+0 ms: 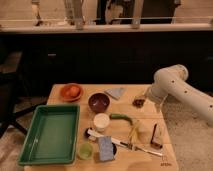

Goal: Place grapes in tray

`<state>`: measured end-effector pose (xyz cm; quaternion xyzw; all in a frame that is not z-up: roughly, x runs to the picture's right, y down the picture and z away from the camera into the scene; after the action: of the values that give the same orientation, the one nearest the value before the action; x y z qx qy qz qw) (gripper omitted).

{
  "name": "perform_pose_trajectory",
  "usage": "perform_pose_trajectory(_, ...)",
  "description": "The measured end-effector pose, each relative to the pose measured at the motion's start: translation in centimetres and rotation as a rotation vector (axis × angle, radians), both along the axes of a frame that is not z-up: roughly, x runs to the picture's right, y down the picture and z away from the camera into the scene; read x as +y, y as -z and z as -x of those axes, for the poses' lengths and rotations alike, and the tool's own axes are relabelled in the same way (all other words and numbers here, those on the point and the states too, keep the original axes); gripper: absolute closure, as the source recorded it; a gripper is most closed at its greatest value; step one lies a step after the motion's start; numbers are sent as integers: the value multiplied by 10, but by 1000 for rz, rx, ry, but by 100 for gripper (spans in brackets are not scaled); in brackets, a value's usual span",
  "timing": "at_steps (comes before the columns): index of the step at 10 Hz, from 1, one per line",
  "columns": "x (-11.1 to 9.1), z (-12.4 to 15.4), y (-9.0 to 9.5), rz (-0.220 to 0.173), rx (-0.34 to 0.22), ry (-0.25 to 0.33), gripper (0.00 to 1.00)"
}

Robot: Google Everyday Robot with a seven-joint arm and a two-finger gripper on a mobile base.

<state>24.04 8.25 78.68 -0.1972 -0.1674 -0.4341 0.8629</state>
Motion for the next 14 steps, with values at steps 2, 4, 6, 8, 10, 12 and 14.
perform_pose_trajectory(2, -2, -9, -9, -28, 19, 5, 21)
perform_pose_trajectory(4, -3, -7, -10, -29, 19, 6, 21)
perform_pose_trajectory(6, -2, -7, -10, -28, 19, 6, 21)
perform_pose_trajectory(8, 0, -8, -9, -43, 12, -8, 21)
perform_pose_trajectory(10, -3, -11, -14, -74, 10, -16, 21)
perform_pose_trajectory(12, -14, -5, -30, -85, -6, -4, 21)
perform_pose_trajectory(14, -22, -2, -46, -84, -14, 13, 21)
